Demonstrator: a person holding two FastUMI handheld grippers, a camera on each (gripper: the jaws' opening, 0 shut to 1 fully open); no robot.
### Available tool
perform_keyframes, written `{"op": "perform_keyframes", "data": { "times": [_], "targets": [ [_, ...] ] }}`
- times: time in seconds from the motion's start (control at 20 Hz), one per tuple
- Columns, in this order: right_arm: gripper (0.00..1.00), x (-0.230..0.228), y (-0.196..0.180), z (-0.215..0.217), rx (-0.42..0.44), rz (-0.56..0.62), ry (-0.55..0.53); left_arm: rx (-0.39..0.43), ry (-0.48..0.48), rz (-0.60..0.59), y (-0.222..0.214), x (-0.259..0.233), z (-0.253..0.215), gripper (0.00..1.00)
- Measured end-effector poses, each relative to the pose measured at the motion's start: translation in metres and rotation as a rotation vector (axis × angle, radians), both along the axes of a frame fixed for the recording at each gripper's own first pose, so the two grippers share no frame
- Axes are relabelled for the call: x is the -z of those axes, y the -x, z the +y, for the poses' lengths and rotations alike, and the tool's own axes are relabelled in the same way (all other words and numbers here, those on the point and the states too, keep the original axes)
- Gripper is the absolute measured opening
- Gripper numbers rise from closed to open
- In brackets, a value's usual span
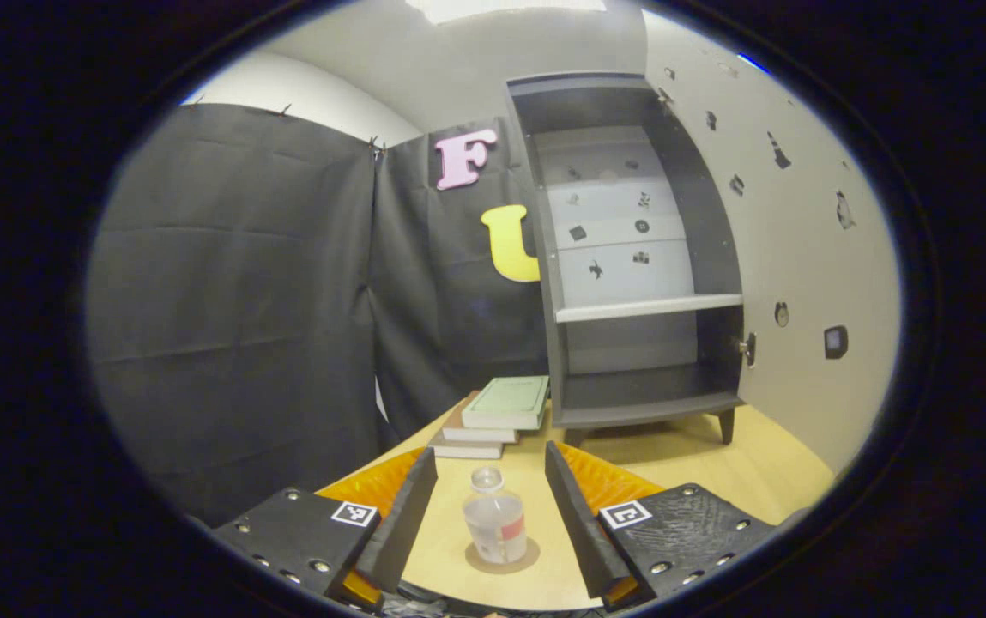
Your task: Open the cabinet door with the right hand, grasp the bottle in the cabinet with the left hand and place it on the coaster, then close the cabinet door with the right hand.
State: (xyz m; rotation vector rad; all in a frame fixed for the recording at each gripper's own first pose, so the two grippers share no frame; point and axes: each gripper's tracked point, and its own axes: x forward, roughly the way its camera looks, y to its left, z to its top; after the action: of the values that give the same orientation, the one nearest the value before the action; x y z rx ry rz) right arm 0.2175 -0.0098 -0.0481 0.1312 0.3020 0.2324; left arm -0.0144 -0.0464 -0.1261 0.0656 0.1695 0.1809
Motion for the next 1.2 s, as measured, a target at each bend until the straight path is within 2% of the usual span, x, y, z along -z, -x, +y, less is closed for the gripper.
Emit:
{"op": "perform_keyframes", "data": {
  "times": [0.05, 0.15, 0.25, 0.3, 0.4, 0.5, 0.55, 0.6, 0.65, 0.7, 0.8, 0.9, 1.05, 1.1, 1.2],
  "targets": [
    [0.93, -0.008, -0.002, 0.004, -0.006, -0.014, -0.004, 0.0, 0.0, -0.007, -0.001, -0.008, 0.001, 0.76],
    [0.93, -0.024, -0.007, 0.012, -0.016, -0.038, -0.013, 0.01, 0.001, -0.012, -0.005, -0.023, 0.0, 0.79],
    [0.93, -0.038, -0.011, 0.022, -0.024, -0.053, -0.027, 0.037, 0.018, -0.015, -0.008, -0.032, -0.002, 0.76],
    [0.93, -0.044, -0.013, 0.027, -0.027, -0.061, -0.028, 0.054, 0.031, -0.026, -0.009, -0.037, -0.006, 0.79],
    [0.93, -0.054, -0.015, 0.038, -0.029, -0.081, -0.017, 0.083, 0.036, -0.024, -0.013, -0.04, -0.003, 0.76],
    [0.93, -0.06, -0.015, 0.046, -0.011, -0.102, 0.007, 0.107, 0.021, -0.029, -0.018, -0.044, 0.004, 0.79],
    [0.88, -0.061, -0.015, 0.046, 0.0, -0.104, 0.016, 0.116, 0.019, -0.035, -0.022, -0.045, 0.009, 0.79],
    [0.89, -0.061, -0.014, 0.047, 0.014, -0.1, 0.02, 0.13, 0.029, -0.039, -0.024, -0.045, 0.011, 0.76],
    [0.95, -0.06, -0.013, 0.047, 0.031, -0.096, 0.016, 0.145, 0.044, -0.045, -0.027, -0.044, 0.013, 0.79],
    [0.95, -0.059, -0.013, 0.049, 0.045, -0.087, 0.012, 0.156, 0.055, -0.051, -0.03, -0.046, 0.015, 0.76],
    [0.95, -0.059, -0.012, 0.056, 0.06, -0.08, 0.012, 0.173, 0.067, -0.062, -0.036, -0.047, 0.022, 0.79],
    [0.95, -0.06, -0.013, 0.067, 0.057, -0.083, 0.032, 0.187, 0.084, -0.07, -0.042, -0.049, 0.029, 0.76],
    [0.96, -0.064, -0.015, 0.082, 0.033, -0.096, 0.083, 0.198, 0.118, -0.081, -0.049, -0.049, 0.043, 0.76],
    [0.96, -0.065, -0.015, 0.089, 0.025, -0.1, 0.095, 0.199, 0.125, -0.08, -0.051, -0.048, 0.048, 0.79],
    [0.95, -0.067, -0.013, 0.104, 0.014, -0.103, 0.106, 0.199, 0.13, -0.086, -0.053, -0.048, 0.059, 0.76]
  ]
}}
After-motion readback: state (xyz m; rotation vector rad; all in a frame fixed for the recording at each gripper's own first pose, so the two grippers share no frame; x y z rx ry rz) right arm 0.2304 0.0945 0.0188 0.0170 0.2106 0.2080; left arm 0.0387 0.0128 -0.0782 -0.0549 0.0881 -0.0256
